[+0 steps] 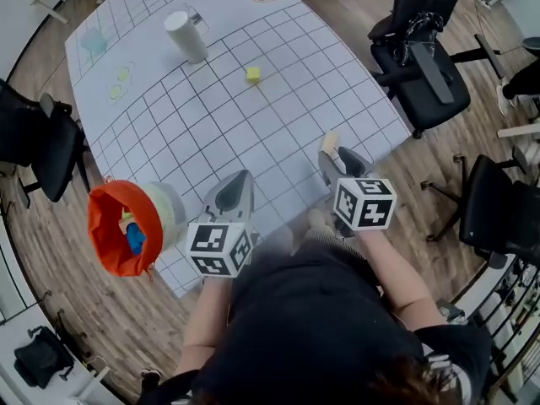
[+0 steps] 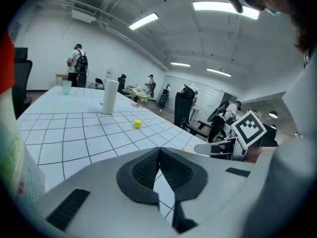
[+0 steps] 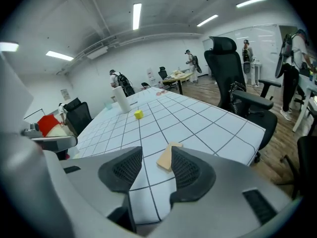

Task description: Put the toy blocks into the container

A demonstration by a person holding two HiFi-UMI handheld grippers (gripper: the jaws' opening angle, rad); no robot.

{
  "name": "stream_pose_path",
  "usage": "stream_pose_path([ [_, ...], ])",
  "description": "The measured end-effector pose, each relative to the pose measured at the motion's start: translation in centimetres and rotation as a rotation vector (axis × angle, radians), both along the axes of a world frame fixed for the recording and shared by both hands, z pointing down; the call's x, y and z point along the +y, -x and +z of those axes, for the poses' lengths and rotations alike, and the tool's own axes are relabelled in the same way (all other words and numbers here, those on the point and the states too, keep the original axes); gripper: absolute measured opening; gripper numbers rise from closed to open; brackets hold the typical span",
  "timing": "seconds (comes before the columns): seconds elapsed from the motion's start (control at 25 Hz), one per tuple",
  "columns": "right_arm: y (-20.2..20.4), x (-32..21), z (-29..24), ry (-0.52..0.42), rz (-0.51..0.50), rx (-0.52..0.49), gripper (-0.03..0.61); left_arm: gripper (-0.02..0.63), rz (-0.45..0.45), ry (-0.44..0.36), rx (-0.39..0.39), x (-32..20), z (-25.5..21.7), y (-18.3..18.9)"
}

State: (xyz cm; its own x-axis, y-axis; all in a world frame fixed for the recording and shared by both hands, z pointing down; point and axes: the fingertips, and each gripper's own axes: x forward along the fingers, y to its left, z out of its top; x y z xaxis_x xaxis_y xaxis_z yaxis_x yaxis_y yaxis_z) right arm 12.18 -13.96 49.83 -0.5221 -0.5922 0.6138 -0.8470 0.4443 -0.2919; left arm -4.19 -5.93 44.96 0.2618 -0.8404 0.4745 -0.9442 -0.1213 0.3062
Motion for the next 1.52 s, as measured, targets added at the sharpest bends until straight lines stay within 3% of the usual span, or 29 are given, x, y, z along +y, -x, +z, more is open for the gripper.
stream_pose_path([
  [0.28,-1.0,-0.4,2.6,0.044,0.156,0.074,0.202,0.026,0.126,0.028,0.037,-2.4,2.1,-0.2],
  [0.68,-0.5,-1.7,4.9,0.054,0.263,0.163,0.219,0.026,0.181,0.072,0.081,-2.8,4.6,0.6],
  [1.0,-0.4,-2.0,5.3,0.032,0.274,0.258,0.196,0.026,0.194,0.081,0.103,-2.7,5.0,0.8],
  [1.52,-1.0,-0.7,3.6,0.047,0.273,0.239,0.173,0.026,0.186,0.056,0.154,-2.0,4.0,1.6],
])
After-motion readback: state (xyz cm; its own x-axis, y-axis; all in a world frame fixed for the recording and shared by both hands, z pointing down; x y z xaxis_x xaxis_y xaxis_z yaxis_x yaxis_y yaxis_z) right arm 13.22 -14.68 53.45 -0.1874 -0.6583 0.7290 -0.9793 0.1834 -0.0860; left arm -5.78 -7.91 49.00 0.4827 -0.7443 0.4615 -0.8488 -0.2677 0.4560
